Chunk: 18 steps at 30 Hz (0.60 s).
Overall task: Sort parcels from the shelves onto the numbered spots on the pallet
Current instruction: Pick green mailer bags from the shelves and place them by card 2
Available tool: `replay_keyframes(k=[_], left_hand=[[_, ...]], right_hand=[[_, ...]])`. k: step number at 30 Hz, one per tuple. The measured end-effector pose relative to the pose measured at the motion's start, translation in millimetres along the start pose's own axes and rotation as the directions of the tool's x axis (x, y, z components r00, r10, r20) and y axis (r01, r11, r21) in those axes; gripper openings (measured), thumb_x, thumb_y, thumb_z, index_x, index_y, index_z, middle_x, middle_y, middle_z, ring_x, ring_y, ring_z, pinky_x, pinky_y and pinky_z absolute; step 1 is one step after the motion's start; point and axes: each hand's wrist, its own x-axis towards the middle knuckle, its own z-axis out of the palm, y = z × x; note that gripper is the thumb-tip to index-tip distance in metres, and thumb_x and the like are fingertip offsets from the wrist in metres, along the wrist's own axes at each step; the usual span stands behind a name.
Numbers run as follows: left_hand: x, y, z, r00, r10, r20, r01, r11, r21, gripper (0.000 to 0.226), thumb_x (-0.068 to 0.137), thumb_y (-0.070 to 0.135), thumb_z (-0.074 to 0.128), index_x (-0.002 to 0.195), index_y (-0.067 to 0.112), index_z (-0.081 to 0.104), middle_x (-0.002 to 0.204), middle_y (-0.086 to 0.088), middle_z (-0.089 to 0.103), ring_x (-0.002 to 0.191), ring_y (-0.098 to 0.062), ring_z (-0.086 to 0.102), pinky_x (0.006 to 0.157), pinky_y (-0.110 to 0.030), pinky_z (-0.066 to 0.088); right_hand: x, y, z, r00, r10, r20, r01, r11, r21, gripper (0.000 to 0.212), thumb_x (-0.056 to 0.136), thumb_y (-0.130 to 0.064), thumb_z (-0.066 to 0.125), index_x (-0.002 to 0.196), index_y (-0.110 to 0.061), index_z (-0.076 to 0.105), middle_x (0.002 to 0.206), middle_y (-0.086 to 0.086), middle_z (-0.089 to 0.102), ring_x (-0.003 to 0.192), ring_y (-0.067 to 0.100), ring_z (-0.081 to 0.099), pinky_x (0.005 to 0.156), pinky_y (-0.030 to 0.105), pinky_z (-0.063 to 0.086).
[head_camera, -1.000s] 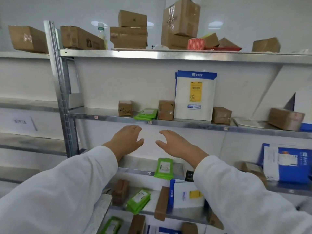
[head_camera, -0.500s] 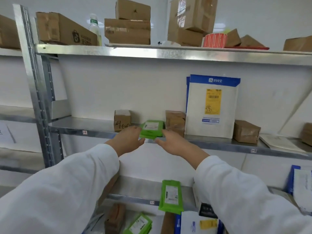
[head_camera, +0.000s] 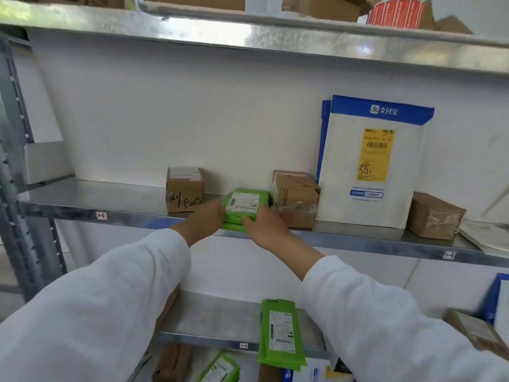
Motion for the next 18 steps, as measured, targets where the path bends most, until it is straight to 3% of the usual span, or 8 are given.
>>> replay_keyframes(k=[2,4,6,9,11,14,16,18], left_hand=[[14,-3,-2,0.995,-0.097,-0.034,0.093,0.991,-0.092,0.035,0.103,0.020,0.030,0.104,-0.002,0.057,0.106,-0.022,0.058,0.099,-0.036,0.054,0.079,-0.032,0.039],[24,-2,-4,0.987,-0.162,-0.016,0.156,0.970,-0.184,0.040,0.103,0.022,0.032,0.117,-0.006,0.057,0.120,-0.024,0.059,0.107,-0.037,0.055,0.073,-0.029,0.040],[27,5,-3,0.975,-0.205,0.081,0.219,0.944,-0.248,0.037,0.102,0.018,0.035,0.119,-0.006,0.057,0.124,-0.023,0.059,0.098,-0.029,0.054,0.063,-0.020,0.038],[27,19,-3,0.963,-0.252,0.099,0.264,0.956,-0.130,0.031,0.098,0.003,0.038,0.123,-0.004,0.055,0.126,-0.017,0.060,0.111,-0.028,0.058,0.085,-0.028,0.046],[32,20,-4,0.960,-0.256,0.116,0.268,0.959,-0.098,0.031,0.098,0.000,0.038,0.122,-0.005,0.056,0.123,-0.016,0.061,0.109,-0.028,0.059,0.079,-0.024,0.045],[33,16,1,0.954,-0.289,0.073,0.297,0.903,-0.310,0.025,0.098,0.005,0.038,0.109,-0.002,0.060,0.085,-0.008,0.057,0.068,-0.019,0.047,0.051,-0.016,0.037],[26,13,9,0.950,-0.310,0.045,0.300,0.858,-0.416,0.017,0.095,0.004,0.038,0.089,0.006,0.054,0.076,-0.007,0.048,0.066,-0.019,0.045,0.058,-0.023,0.037],[26,9,18,0.937,-0.348,0.011,0.303,0.799,-0.519,0.012,0.089,0.000,0.040,0.088,0.003,0.052,0.088,-0.019,0.054,0.080,-0.032,0.051,0.065,-0.031,0.036]], right_hand=[[10,1,-1,0.999,0.021,-0.029,-0.019,0.996,0.084,0.034,0.093,-0.031,0.049,0.113,-0.004,0.050,0.115,0.014,0.051,0.100,0.027,0.056,0.079,0.025,0.041],[16,-4,-1,0.999,0.032,-0.034,-0.027,0.988,0.152,0.030,0.090,-0.031,0.051,0.104,-0.005,0.049,0.107,0.011,0.052,0.093,0.023,0.054,0.077,0.026,0.041],[24,-6,3,0.998,0.043,0.048,-0.052,0.976,0.212,0.050,0.087,-0.032,0.051,0.129,-0.006,0.048,0.129,0.008,0.055,0.113,0.026,0.056,0.096,0.032,0.046],[27,-17,3,0.986,0.080,0.148,-0.120,0.950,0.288,0.053,0.091,-0.026,0.050,0.141,-0.009,0.043,0.140,0.009,0.052,0.123,0.026,0.052,0.102,0.030,0.043],[35,-21,0,0.983,0.113,0.148,-0.155,0.936,0.316,0.045,0.096,-0.021,0.045,0.137,-0.002,0.047,0.139,0.012,0.051,0.124,0.028,0.051,0.100,0.028,0.042],[38,-26,7,0.982,0.152,0.116,-0.184,0.913,0.364,0.054,0.093,-0.025,0.050,0.140,-0.001,0.039,0.142,0.014,0.046,0.126,0.030,0.047,0.103,0.032,0.042],[40,-24,22,0.986,0.155,0.062,-0.166,0.889,0.427,0.067,0.083,-0.030,0.057,0.142,-0.008,0.035,0.140,0.011,0.046,0.123,0.027,0.050,0.102,0.035,0.044],[47,-14,36,0.994,0.114,0.003,-0.102,0.873,0.477,0.067,0.078,-0.033,0.060,0.139,-0.014,0.040,0.137,0.008,0.049,0.119,0.025,0.053,0.099,0.036,0.047]])
